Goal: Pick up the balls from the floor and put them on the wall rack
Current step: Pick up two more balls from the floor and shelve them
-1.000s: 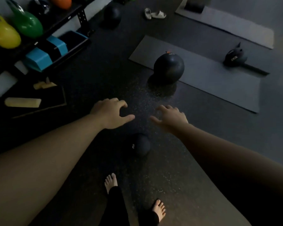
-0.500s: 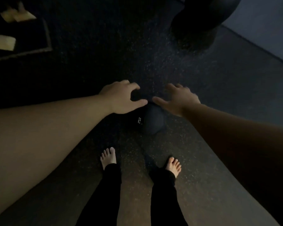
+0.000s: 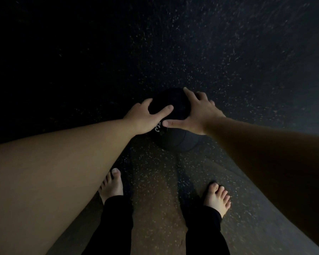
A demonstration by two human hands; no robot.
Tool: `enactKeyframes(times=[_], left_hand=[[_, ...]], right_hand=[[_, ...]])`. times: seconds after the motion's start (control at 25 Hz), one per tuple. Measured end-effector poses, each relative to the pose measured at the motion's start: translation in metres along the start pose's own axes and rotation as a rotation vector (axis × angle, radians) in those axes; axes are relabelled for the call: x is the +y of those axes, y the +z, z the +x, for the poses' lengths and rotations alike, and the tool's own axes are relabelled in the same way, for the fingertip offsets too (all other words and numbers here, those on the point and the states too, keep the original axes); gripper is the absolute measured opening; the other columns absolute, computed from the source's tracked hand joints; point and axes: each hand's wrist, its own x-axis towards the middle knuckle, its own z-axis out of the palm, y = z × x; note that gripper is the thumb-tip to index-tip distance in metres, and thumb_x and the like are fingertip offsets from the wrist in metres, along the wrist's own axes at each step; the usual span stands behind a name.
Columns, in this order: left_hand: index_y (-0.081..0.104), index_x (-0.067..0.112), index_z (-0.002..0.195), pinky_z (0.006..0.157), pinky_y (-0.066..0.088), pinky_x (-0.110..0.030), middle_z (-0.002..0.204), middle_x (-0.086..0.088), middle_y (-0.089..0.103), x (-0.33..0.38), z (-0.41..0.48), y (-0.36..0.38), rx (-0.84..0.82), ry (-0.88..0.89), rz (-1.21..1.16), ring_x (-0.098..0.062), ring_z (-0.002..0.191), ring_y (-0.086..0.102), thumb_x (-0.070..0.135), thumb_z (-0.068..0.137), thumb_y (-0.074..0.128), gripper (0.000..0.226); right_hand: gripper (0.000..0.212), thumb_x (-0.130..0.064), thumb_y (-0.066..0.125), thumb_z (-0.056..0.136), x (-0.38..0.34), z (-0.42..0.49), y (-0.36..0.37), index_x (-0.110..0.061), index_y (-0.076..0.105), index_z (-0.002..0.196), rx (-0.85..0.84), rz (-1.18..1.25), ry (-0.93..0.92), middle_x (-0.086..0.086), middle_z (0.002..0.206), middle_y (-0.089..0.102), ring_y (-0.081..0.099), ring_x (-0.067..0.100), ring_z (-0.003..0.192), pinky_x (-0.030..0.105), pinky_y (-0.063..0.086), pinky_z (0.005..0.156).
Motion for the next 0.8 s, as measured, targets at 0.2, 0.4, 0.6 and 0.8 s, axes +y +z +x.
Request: enactKeyframes(times=[0.2,0.4,0.6,0.8], left_hand=[[0.017,0.039,0.169,0.104,0.05,-0.067,0.173,-0.005,0.031,0.001,0.016,0.024,-0.044,-0.196,-0.47,-0.038,0.151,0.04,0.104,0.044,0.054,0.145],[0.035,0.037,0.162,0.098,0.047,-0.058,0.161,-0.001,0.046,0.003,0.019,0.029,0.014,-0.228,-0.643,-0.03,0.138,0.049,0.092,0.045,0.066,0.133],[0.044,0.033,0.156,0.081,0.039,-0.025,0.136,0.01,0.052,0.003,-0.007,0.003,0.146,-0.11,-0.738,-0.014,0.12,0.05,0.081,0.054,0.075,0.118],[0.044,0.035,0.157,0.094,0.039,-0.036,0.144,0.006,0.053,0.02,-0.074,-0.099,0.314,-0.054,-0.713,-0.021,0.129,0.052,0.088,0.046,0.069,0.126]], right_hand=[[0.156,-0.104,0.063,0.029,0.01,0.022,0.003,-0.051,-0.007,0.158,-0.012,0.166,-0.001,0.003,0.172,0.005,0.014,0.041,0.154,0.066,0.034,0.114],[0.141,-0.098,0.068,0.037,0.004,0.019,0.011,-0.054,0.008,0.156,0.097,0.221,-0.006,-0.001,0.164,0.021,0.021,0.035,0.148,0.063,0.042,0.106],[0.137,-0.095,0.071,0.039,-0.019,-0.003,-0.008,-0.057,0.009,0.155,0.151,0.285,-0.091,-0.006,0.164,0.019,0.019,0.03,0.149,0.062,0.042,0.108],[0.136,-0.096,0.07,0.039,-0.1,-0.047,-0.087,-0.06,0.005,0.153,0.209,0.282,-0.23,-0.011,0.163,0.014,0.016,0.027,0.148,0.068,0.037,0.11]])
